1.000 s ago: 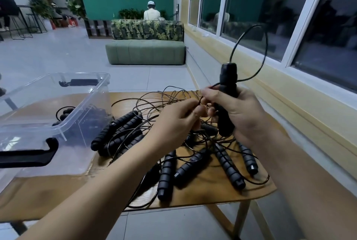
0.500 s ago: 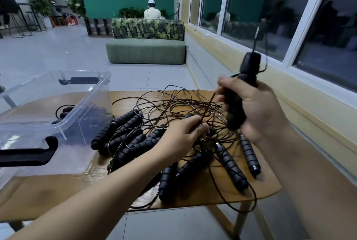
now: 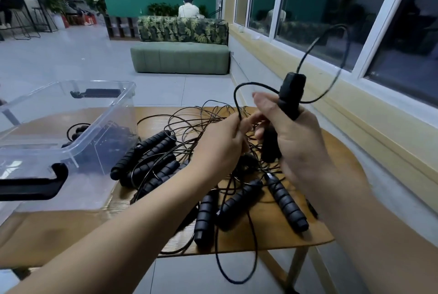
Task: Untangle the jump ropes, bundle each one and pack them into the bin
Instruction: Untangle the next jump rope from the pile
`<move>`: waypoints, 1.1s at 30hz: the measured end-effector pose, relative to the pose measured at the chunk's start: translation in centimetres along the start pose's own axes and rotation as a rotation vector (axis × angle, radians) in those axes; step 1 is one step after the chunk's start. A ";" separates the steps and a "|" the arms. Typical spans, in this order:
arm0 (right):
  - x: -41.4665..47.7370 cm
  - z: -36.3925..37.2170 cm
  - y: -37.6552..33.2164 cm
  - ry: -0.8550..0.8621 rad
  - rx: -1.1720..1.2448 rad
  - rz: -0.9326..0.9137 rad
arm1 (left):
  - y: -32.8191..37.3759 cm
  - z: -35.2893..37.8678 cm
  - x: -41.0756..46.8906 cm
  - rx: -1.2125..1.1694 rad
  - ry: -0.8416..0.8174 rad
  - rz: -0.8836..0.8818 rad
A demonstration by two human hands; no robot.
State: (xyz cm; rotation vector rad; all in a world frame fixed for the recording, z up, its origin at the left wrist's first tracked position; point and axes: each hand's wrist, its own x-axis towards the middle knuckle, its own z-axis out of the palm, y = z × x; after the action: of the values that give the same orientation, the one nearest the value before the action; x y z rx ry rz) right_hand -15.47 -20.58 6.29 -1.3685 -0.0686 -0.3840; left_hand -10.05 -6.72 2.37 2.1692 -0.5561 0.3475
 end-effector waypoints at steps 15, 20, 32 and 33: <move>2.0 -1.9 3.1 0.011 -0.089 0.349 | -0.6 0.3 0.0 0.289 -0.118 0.061; 1.8 -2.0 2.9 -0.002 -0.167 0.304 | -0.2 0.4 -0.9 0.203 -0.180 0.096; 1.4 -2.7 -2.0 0.095 0.089 0.085 | -1.7 0.4 -1.8 0.193 -0.095 0.155; 1.7 -3.1 -2.2 0.122 0.117 0.074 | -2.1 0.3 -1.6 0.222 -0.077 0.153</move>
State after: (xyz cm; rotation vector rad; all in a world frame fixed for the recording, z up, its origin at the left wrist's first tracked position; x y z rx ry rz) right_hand -15.12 -24.24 8.14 -1.2259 0.0591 -0.3947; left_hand -10.35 -5.37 0.10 2.3666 -0.7605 0.4275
